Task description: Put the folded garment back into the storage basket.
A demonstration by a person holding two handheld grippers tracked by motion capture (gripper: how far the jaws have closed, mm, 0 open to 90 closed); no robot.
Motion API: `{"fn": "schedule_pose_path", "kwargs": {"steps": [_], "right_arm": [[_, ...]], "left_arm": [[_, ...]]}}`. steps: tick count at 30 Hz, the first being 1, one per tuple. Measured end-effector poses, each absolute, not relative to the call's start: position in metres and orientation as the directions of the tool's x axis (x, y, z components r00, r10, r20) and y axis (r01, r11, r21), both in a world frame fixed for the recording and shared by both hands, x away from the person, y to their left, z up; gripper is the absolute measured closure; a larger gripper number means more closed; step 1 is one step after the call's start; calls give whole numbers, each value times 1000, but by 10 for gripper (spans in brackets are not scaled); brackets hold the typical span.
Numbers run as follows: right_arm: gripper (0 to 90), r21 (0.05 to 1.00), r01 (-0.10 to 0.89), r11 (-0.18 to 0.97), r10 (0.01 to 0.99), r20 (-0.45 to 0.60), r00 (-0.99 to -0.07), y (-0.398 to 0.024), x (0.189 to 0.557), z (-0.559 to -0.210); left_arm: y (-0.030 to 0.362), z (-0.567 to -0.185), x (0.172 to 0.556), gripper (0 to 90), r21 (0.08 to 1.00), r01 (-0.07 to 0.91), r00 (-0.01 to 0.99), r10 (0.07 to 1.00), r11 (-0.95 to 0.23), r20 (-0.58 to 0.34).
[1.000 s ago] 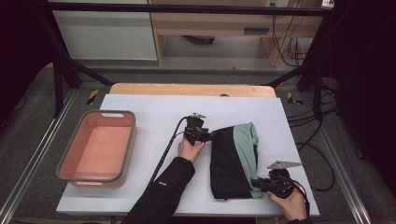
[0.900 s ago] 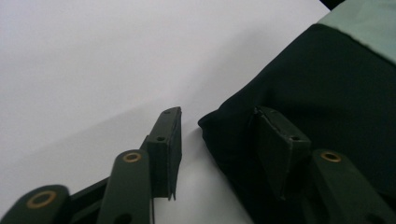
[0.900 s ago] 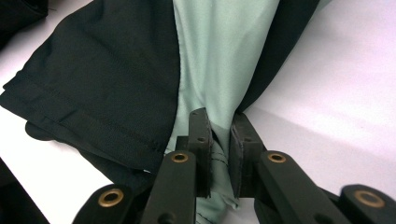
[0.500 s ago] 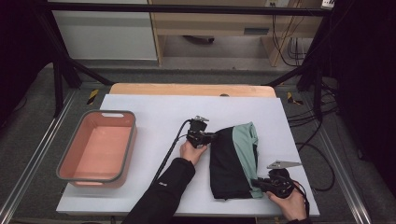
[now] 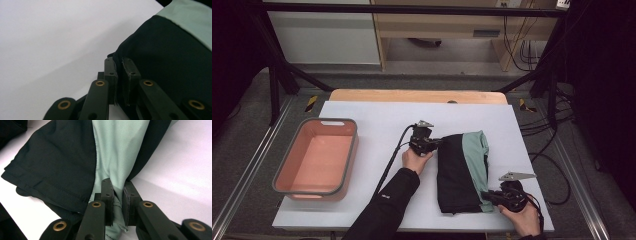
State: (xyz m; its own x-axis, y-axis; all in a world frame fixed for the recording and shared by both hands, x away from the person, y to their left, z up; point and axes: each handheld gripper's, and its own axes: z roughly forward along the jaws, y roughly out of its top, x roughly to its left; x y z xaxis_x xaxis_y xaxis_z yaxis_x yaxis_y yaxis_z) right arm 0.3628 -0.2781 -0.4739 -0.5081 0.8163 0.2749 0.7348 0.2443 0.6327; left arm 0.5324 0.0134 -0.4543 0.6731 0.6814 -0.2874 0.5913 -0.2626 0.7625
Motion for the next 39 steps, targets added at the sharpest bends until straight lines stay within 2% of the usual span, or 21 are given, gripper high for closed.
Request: {"fn": "schedule_pose_path", "kwargs": {"steps": [12, 22, 39], "right_arm": [[824, 662, 717, 219, 820, 274, -503, -282, 362, -468], [828, 694, 689, 208, 820, 261, -510, -282, 361, -463], [828, 745, 632, 215, 810, 225, -541, -264, 363, -447]], "left_arm": [[13, -423, 527, 830, 814, 512, 724, 648, -275, -237], [13, -411, 525, 831, 837, 472, 744, 634, -278, -210], [20, -377, 520, 832, 865, 401, 772, 620, -303, -141]]}}
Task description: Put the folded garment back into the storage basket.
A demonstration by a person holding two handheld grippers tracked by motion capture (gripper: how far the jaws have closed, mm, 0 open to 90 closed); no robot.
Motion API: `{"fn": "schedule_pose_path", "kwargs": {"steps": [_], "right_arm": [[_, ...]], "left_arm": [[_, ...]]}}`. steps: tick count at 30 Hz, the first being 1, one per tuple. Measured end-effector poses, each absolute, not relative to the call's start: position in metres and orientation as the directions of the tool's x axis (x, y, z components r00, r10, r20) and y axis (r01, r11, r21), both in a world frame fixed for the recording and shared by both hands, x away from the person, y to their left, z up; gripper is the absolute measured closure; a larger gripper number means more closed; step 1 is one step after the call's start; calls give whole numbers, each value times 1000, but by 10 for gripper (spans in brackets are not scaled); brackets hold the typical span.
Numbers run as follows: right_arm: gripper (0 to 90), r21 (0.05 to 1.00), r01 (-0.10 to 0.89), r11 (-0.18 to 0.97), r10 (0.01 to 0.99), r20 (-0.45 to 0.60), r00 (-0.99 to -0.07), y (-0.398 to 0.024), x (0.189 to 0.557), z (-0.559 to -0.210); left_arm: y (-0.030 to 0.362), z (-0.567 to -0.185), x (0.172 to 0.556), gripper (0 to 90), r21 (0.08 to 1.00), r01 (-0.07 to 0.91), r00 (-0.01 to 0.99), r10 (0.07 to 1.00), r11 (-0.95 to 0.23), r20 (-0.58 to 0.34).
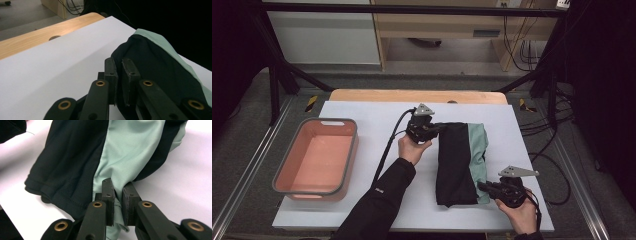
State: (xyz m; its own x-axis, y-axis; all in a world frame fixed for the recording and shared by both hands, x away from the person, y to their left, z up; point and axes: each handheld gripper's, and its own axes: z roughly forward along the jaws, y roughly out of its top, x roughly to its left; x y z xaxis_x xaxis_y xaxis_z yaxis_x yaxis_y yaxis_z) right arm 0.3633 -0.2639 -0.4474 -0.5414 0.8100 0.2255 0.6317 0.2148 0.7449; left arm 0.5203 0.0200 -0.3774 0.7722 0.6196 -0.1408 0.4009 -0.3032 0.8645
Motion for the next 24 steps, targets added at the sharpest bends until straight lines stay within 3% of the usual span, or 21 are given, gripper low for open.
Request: {"fn": "schedule_pose_path", "kwargs": {"steps": [24], "right_arm": [[829, 815, 543, 201, 776, 206, -596, -216, 371, -423]], "left_arm": [[69, -327, 512, 831, 881, 358, 749, 658, -310, -73]]}}
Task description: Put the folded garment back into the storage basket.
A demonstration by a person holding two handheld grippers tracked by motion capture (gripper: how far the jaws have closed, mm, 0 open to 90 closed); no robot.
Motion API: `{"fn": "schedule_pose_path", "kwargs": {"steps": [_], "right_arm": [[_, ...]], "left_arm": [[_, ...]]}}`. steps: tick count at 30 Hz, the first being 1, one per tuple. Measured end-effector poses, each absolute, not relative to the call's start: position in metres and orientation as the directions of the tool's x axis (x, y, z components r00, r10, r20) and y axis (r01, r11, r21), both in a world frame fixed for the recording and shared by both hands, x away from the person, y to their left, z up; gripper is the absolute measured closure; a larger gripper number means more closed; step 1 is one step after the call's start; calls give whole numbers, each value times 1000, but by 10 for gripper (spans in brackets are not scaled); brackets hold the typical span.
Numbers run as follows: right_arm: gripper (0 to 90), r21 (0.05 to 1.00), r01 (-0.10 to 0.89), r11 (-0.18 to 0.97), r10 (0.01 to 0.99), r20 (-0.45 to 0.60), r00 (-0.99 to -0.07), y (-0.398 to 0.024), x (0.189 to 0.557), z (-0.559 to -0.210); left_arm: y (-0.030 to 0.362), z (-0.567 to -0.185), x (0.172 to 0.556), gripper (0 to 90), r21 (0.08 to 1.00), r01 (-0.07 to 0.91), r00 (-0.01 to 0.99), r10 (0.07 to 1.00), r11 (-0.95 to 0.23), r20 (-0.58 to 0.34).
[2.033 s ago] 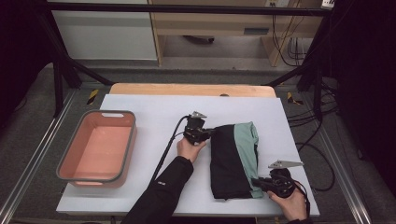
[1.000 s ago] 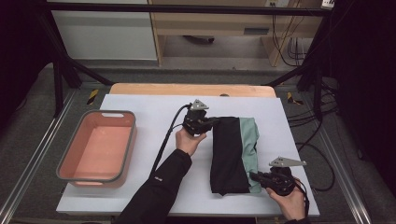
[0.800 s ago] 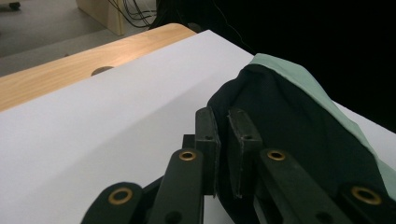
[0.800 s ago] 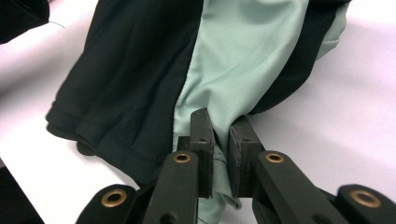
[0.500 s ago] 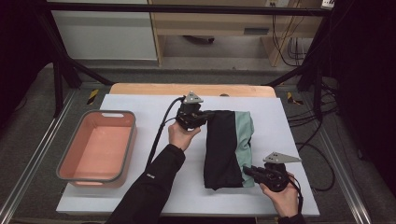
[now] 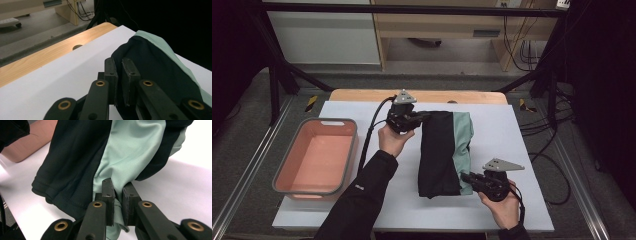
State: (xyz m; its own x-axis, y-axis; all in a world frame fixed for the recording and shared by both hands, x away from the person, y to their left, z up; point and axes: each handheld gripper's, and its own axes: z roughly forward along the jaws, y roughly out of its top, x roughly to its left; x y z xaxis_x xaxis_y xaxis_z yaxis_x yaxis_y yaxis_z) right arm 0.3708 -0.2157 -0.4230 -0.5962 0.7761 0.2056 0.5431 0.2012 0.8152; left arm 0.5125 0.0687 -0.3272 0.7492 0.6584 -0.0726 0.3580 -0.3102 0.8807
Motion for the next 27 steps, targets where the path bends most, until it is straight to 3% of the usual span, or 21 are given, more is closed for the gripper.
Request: {"fn": "schedule_pose_path", "kwargs": {"steps": [27], "right_arm": [[829, 850, 484, 208, 713, 207, -670, -157, 376, -410]], "left_arm": [[122, -301, 501, 831, 880, 361, 705, 708, -309, -41]]}}
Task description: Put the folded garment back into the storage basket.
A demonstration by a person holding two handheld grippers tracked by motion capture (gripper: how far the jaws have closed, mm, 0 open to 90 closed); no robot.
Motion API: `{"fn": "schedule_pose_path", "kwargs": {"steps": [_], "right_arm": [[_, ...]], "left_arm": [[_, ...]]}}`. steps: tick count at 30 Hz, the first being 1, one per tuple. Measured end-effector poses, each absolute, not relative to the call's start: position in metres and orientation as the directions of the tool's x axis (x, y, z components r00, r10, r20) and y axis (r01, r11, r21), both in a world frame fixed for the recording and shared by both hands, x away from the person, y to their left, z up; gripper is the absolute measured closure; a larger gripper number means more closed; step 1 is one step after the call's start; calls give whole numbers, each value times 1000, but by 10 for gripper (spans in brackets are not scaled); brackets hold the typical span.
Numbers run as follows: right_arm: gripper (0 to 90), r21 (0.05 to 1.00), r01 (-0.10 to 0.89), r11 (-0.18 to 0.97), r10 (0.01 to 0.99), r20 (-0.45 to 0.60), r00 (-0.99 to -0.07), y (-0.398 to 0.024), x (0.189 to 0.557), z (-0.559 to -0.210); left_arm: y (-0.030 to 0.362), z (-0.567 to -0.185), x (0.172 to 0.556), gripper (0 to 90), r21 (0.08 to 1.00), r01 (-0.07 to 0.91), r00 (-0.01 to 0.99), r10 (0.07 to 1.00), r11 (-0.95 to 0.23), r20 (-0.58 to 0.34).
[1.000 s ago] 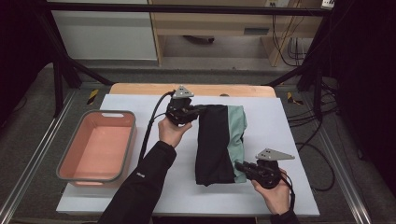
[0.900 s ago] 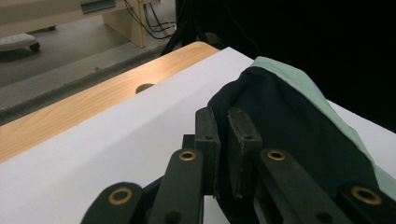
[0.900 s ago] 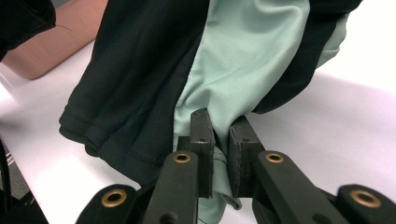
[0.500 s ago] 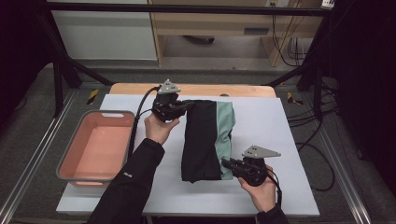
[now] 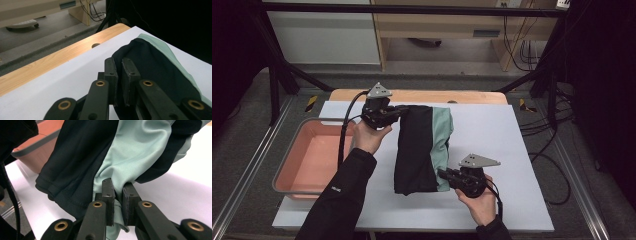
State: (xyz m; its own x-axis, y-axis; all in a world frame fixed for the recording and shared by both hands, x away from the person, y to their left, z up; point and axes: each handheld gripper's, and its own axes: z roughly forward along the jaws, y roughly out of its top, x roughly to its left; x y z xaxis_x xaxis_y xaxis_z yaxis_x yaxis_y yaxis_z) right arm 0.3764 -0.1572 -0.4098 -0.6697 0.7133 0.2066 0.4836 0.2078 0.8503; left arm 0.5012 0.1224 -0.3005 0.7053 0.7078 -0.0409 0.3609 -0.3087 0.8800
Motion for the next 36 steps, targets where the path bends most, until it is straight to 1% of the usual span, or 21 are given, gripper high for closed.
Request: {"fn": "schedule_pose_path", "kwargs": {"steps": [15, 36], "right_arm": [[829, 871, 455, 188, 681, 218, -699, -125, 377, -401], [829, 899, 405, 165, 606, 231, -761, -57, 377, -391]], "left_arm": [[156, -284, 494, 831, 871, 369, 675, 737, -323, -12], [220, -263, 484, 830, 869, 390, 624, 781, -305, -6]]}}
